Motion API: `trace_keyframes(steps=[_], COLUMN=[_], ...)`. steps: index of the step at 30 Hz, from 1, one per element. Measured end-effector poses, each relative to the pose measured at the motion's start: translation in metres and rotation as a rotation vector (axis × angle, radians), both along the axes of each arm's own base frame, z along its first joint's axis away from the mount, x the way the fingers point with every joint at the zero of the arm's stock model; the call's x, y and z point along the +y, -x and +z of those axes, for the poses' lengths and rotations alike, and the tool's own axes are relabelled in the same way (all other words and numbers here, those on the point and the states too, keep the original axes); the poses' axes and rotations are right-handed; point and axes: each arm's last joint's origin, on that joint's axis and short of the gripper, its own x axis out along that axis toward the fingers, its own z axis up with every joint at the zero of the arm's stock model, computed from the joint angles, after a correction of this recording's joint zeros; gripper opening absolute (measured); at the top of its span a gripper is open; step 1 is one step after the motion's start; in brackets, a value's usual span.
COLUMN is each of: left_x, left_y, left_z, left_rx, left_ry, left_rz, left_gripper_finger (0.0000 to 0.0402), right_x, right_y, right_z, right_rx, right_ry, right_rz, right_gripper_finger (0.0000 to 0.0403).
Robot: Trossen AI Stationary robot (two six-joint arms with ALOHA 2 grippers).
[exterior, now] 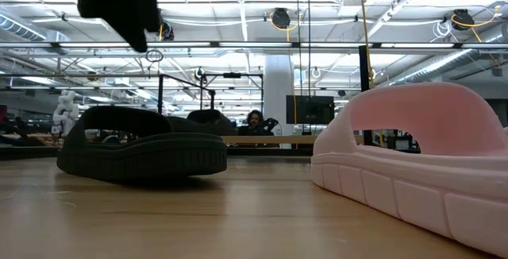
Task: Pick and place slides into the shelf
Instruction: Put the black slides on the shelf
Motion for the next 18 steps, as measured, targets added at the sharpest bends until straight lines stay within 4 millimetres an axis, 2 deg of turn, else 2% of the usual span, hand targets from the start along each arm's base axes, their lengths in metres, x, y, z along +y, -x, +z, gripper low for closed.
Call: trace_keyframes(steps=[13, 18], left_x=[-0.017, -0.016], left_y=[-0.031, -0.031], left_z=[-0.028, -0.040], left_rx=[0.195, 0.273], left_ry=[-0.051, -0.083], left_rz=[0.074, 0.127], left_gripper_finger=[0.0186, 0.0186], right_x=[0.000, 0.001], right_y=[0.000, 0.000], right_z=[-0.001, -0.002], right_rx=[0.017, 0.023], right_ry=[0.048, 0.049], right_rz=[0.000, 0.004], right_gripper_finger=[0.0130, 0.0130])
